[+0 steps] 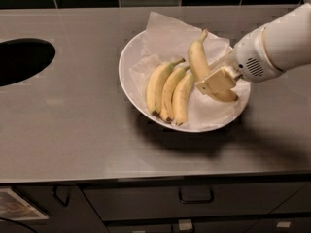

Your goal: Pick banana from white bowl

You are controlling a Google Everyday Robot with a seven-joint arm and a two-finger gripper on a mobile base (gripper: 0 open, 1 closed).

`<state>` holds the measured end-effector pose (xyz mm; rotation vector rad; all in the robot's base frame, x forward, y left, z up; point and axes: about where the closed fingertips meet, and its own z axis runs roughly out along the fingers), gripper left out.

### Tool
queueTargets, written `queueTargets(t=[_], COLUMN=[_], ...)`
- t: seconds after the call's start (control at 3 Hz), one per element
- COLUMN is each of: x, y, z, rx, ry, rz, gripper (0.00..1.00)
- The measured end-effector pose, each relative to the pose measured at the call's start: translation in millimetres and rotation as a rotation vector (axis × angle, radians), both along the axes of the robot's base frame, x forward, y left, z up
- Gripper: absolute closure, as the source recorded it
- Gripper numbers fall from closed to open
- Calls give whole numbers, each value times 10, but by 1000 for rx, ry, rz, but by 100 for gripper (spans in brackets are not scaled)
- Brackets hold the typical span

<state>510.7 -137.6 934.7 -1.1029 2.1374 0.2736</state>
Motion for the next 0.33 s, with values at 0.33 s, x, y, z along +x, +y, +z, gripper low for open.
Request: queueTargets(t=[0.33], x=[-142], y=[-16], z=[317], rx=[114], ry=[-75], rz=[90], gripper=[100])
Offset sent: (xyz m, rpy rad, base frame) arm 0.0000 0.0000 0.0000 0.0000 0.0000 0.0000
